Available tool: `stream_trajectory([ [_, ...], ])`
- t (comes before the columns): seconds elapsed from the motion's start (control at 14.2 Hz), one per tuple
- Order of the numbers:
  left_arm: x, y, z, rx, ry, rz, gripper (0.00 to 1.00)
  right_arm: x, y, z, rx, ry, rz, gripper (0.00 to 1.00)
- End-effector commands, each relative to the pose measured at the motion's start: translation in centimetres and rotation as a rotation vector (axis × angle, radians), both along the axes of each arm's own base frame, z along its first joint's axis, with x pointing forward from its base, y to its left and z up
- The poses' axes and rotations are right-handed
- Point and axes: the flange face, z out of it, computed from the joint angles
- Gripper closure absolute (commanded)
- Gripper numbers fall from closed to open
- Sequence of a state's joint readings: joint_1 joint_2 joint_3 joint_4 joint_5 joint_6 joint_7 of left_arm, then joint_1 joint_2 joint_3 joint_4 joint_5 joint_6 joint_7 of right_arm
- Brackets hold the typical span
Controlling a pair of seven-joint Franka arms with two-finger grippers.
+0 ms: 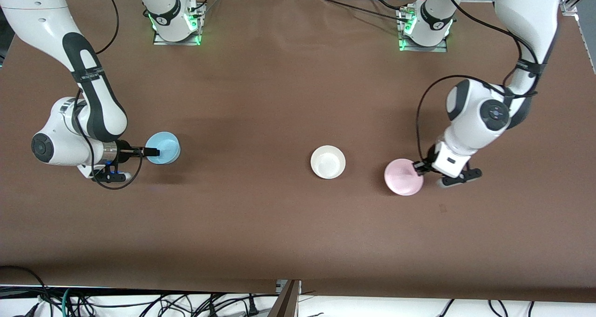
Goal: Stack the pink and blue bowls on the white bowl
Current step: 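Grasp the pink bowl rim with the left gripper and carry it toward the white bowl, then lower the pink bowl into the white bowl while the right gripper grasps the blue bowl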
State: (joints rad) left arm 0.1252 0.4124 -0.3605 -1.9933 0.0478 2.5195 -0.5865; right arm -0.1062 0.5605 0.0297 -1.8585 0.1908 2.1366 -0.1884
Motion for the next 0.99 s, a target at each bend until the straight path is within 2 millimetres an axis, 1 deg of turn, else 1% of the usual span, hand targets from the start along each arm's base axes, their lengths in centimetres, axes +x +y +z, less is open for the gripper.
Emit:
stream_trajectory([
  [0.0,-1.5,-5.5,1.7,-0.036,0.022,0.109,1.0,-0.8,-0.2,0.7,0.026,-0.019,0.014,0.21],
  [0.07,-2.2,-7.8,1.9,-0.046,0.028,0.135,1.0,-0.8,-0.3,0.7,0.03,-0.02,0.024,0.32],
  [0.14,-3.1,-10.3,2.0,-0.05,0.036,0.145,1.0,-0.8,-0.3,0.7,0.031,-0.021,0.028,0.37],
  [0.21,-3.9,-12.0,1.9,-0.049,0.044,0.157,1.0,-0.9,-0.3,0.6,0.031,-0.019,0.028,0.46],
  [0.42,-5.8,-15.9,1.5,-0.01,0.031,0.19,1.0,-0.9,-0.2,0.5,0.033,-0.012,0.029,0.71],
  [0.64,-7.2,-18.7,0.4,0.011,0.03,0.205,1.0,-0.9,-0.2,0.4,0.034,-0.009,0.026,0.82],
  [0.71,-7.1,-18.7,0.0,0.013,0.032,0.211,1.0,-0.9,-0.2,0.3,0.039,-0.007,0.02,0.88],
  [0.78,-6.8,-18.8,0.3,0.006,0.028,0.223,1.0,-0.9,0.0,0.3,0.047,-0.008,0.015,0.92],
  [0.85,-6.7,-19.0,0.0,0.003,0.032,0.228,1.0,-0.8,0.3,0.5,0.05,-0.01,0.018,0.97],
  [0.92,-6.8,-19.1,-0.3,0.0,0.034,0.236,1.0,-0.5,1.4,0.8,0.057,-0.017,0.028,1.0],
])
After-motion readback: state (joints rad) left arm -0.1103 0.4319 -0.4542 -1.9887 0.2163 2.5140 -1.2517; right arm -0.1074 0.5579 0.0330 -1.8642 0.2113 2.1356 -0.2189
